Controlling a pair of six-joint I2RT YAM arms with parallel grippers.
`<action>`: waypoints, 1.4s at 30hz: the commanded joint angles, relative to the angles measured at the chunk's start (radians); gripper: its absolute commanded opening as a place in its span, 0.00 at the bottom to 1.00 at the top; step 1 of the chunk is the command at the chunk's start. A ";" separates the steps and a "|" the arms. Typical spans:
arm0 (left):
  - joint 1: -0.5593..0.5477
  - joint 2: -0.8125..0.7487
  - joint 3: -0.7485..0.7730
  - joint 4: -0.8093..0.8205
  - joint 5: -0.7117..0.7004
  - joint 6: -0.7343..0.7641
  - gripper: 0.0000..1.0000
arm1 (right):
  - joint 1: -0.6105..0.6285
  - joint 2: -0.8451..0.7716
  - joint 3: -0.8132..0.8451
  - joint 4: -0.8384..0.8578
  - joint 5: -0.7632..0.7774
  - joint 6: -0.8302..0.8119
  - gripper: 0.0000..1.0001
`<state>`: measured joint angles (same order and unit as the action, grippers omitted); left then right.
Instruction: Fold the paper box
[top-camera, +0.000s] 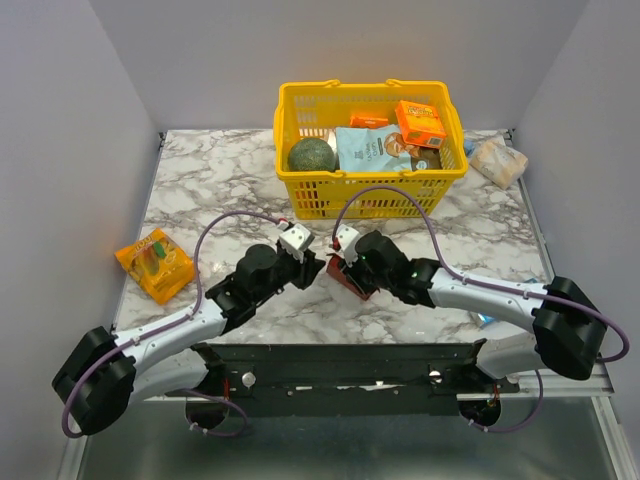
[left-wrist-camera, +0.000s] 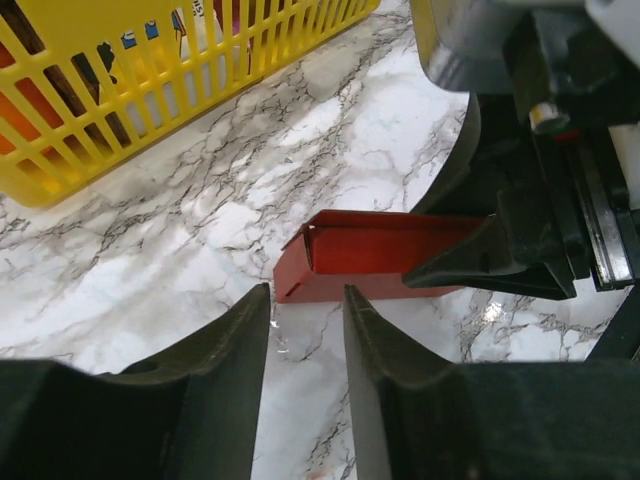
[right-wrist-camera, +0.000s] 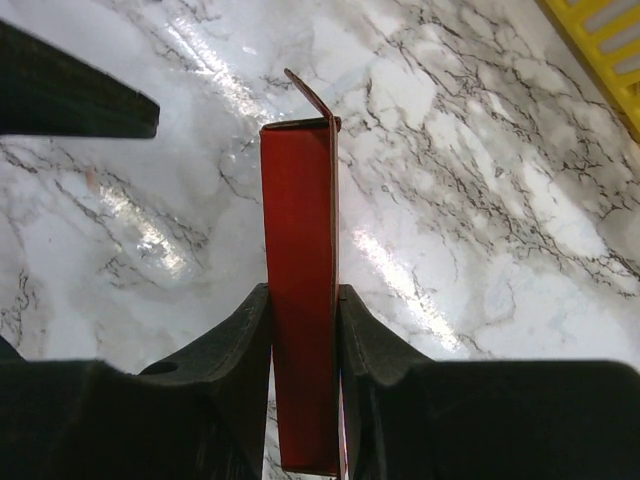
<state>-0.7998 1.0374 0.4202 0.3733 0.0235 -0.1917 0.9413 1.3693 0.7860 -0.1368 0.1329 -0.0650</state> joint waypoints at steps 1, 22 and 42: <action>0.036 -0.034 0.032 -0.108 0.111 0.061 0.47 | 0.004 -0.002 0.022 -0.078 -0.082 0.004 0.22; 0.056 0.135 0.083 -0.008 0.113 0.109 0.42 | 0.004 -0.024 0.015 -0.083 -0.128 0.007 0.22; 0.057 0.193 0.107 0.026 0.184 0.127 0.29 | 0.005 -0.016 0.015 -0.084 -0.157 0.008 0.22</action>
<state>-0.7460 1.2255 0.5030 0.3683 0.1810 -0.0757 0.9413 1.3594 0.7921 -0.1833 0.0036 -0.0631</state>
